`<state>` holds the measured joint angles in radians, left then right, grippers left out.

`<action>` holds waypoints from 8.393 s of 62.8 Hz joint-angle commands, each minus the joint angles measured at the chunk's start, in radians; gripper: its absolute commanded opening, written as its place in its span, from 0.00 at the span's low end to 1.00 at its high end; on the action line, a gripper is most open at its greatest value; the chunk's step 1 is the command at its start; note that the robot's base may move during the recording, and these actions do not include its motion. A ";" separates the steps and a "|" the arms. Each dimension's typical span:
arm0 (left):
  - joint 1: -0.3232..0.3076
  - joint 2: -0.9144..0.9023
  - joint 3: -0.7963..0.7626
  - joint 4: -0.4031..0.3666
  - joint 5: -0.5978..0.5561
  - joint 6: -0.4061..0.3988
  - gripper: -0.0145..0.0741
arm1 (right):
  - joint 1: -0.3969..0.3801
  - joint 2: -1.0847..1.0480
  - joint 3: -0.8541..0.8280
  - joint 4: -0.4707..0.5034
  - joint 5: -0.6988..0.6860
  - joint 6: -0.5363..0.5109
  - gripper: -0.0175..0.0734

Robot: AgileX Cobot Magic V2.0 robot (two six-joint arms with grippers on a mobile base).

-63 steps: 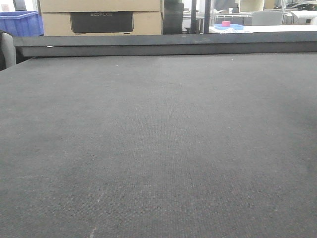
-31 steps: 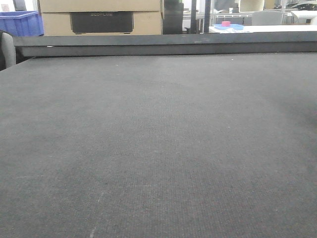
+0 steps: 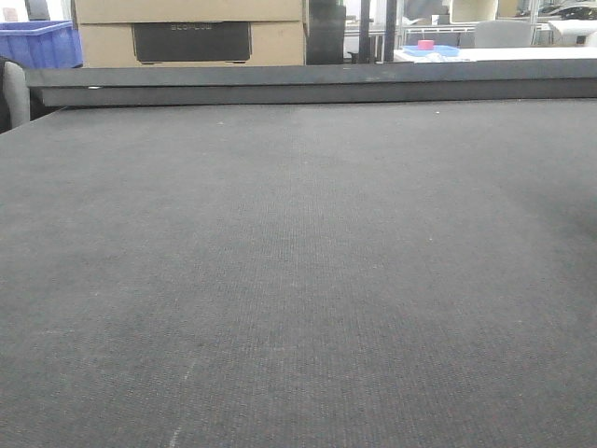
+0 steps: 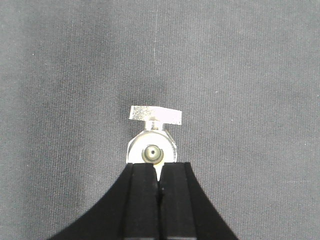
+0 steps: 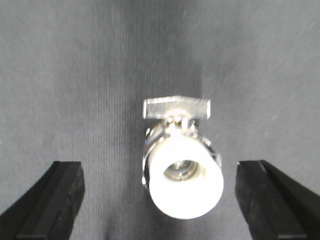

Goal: Place valve from conveyor to right shelf box

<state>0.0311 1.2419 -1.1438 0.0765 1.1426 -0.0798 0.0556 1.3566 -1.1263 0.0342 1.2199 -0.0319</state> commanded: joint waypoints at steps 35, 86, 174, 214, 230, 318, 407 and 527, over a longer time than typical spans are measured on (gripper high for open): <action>-0.006 -0.001 -0.008 -0.021 0.020 -0.004 0.04 | -0.067 0.116 0.070 0.021 -0.098 -0.037 0.73; -0.006 -0.001 -0.008 -0.021 0.022 -0.004 0.04 | -0.067 0.124 0.120 0.006 -0.143 -0.037 0.64; -0.006 0.297 0.131 0.041 -0.160 0.051 0.75 | -0.067 0.124 0.120 0.006 -0.159 -0.037 0.01; -0.006 0.297 0.131 0.041 -0.156 0.051 0.70 | -0.067 0.124 0.120 0.006 -0.167 -0.037 0.01; -0.006 0.297 0.131 0.018 -0.154 0.051 0.24 | -0.067 0.124 0.120 0.006 -0.167 -0.037 0.01; -0.006 -0.430 0.131 0.011 -0.087 0.051 0.04 | -0.067 -0.484 0.120 0.040 -0.137 -0.037 0.01; -0.006 -0.428 0.131 0.011 -0.562 0.051 0.04 | -0.067 -0.482 0.120 0.040 -0.543 -0.037 0.01; -0.006 -0.712 0.131 0.013 -0.558 0.051 0.04 | -0.067 -0.484 0.120 0.040 -0.739 -0.037 0.01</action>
<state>0.0293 0.5527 -1.0071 0.0909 0.6399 -0.0264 -0.0087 0.8849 -0.9957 0.0803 0.5545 -0.0637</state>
